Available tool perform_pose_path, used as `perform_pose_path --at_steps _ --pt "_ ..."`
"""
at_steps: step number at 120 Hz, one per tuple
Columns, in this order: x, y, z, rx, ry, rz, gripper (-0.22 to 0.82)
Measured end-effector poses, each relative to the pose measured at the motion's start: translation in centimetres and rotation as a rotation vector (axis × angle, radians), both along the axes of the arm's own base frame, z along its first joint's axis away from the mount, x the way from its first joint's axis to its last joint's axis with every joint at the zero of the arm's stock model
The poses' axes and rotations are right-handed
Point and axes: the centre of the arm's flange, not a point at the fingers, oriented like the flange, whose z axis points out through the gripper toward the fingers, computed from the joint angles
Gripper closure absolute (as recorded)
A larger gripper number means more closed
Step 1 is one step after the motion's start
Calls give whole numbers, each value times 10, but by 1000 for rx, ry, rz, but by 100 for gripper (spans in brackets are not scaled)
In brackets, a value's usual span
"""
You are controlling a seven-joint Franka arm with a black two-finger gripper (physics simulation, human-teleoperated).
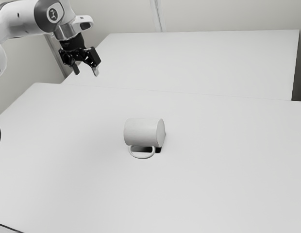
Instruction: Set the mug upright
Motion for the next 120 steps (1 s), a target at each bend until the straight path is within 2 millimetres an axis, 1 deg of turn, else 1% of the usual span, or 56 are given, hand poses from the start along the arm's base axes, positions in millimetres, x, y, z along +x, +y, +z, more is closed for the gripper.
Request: perform_pose_path --at_steps 26,41,47,56,60,68,73,78,89,97,109,120 --pt "-3 0 3 -6 3 7 0" --pt "-4 -4 -8 -27 26 9 0" --pt "-7 1 -11 -63 34 26 0" --pt "-18 13 -16 -160 48 65 0" --pt "-23 23 -28 -229 65 90 0" --pt "-33 49 -64 -387 110 151 0" --pt "-37 58 -78 -465 118 168 0" --pt "-40 58 -91 -531 128 170 0" --pt "-46 60 -140 -685 168 181 0" --pt "-44 66 -169 -769 168 178 0" --pt "-39 74 -204 -866 147 159 0" --pt "-33 75 -235 -941 123 133 0"
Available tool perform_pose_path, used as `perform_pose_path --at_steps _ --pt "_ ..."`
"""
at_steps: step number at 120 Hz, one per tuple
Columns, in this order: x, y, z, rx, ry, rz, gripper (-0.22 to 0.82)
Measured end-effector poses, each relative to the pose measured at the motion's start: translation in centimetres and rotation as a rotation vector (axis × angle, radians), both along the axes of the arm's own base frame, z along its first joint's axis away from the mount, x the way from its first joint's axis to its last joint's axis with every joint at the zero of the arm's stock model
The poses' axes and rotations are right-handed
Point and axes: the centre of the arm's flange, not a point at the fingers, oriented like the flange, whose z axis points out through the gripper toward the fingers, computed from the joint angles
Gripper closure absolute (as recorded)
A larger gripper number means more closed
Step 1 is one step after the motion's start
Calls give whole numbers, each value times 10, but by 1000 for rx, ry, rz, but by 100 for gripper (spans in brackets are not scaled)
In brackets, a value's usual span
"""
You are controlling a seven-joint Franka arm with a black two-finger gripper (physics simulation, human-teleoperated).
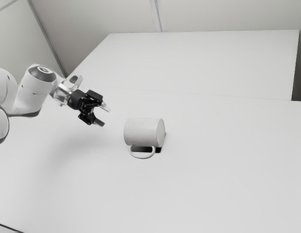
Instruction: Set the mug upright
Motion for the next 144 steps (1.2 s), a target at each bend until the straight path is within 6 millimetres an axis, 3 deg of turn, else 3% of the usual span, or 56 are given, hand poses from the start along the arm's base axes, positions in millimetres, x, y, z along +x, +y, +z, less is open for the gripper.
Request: perform_pose_path --at_steps 11,26,64,68,75,88,102,128,144 --pt "7 -6 -29 -67 -31 -8 0" --pt "12 -20 -50 -142 -84 -18 0" --pt "10 -78 -82 -309 -166 -50 0" --pt "10 -81 -82 -317 -176 -52 3" --pt "10 -84 -83 -326 -193 -54 18" --pt "11 -84 -81 -331 -225 -57 46" --pt "12 -84 -77 -330 -258 -65 62" --pt "15 -88 -56 -313 -327 -90 74" --pt "15 -95 -5 -237 -410 -149 76"
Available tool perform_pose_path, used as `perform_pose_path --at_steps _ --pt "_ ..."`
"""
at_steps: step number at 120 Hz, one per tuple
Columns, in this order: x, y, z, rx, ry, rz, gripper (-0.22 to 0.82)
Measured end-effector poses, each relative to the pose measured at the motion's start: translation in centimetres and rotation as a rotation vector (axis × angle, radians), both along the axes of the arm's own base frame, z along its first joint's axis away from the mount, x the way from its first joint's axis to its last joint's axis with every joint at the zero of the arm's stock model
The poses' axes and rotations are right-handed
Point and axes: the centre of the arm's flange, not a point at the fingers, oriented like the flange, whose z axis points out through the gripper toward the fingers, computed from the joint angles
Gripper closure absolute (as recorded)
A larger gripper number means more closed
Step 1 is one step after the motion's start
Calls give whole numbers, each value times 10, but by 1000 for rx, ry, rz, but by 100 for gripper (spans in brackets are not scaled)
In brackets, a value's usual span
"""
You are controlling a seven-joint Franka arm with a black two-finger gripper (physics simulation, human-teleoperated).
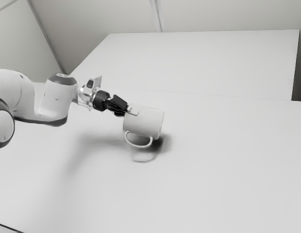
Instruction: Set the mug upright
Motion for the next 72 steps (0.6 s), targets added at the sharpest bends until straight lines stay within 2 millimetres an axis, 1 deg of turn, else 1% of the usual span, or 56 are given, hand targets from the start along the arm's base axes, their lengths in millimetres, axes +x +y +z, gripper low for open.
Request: perform_pose_path --at_steps 7,13,21,32,41,52,72 --pt "-5 -2 37 110 -45 -43 77" --pt "-10 -3 61 227 -63 -81 77" --pt "-14 -3 82 397 -76 -125 78" --pt "-14 -5 103 655 -80 -192 78" --pt "-13 -7 109 851 -81 -225 78" --pt "-11 -6 110 1025 -76 -222 78" --pt "-10 2 90 1203 -62 -153 79"
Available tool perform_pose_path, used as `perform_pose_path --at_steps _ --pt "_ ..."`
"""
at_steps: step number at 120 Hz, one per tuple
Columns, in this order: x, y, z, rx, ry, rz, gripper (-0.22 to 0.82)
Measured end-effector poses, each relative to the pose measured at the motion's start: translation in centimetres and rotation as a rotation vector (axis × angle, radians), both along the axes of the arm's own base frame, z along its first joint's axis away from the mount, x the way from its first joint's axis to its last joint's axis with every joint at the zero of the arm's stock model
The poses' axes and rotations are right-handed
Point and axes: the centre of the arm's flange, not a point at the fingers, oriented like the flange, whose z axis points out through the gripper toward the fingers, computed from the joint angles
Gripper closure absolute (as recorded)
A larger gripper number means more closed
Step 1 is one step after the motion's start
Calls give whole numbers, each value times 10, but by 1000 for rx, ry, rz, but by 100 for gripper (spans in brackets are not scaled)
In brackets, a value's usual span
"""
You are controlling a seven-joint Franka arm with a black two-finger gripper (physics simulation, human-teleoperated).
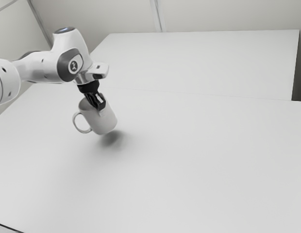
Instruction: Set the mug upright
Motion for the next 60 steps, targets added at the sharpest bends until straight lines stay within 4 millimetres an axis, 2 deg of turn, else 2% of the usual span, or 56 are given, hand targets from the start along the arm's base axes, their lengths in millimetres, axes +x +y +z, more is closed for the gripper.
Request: perform_pose_path --at_steps 17,32,37,48,60 --pt "0 2 -36 48 -15 62 79" --pt "4 -4 -62 58 -14 104 76" --pt "4 -6 -66 59 -16 119 70" --pt "5 -10 -71 57 -24 150 50" --pt "6 -11 -65 53 -44 186 31"
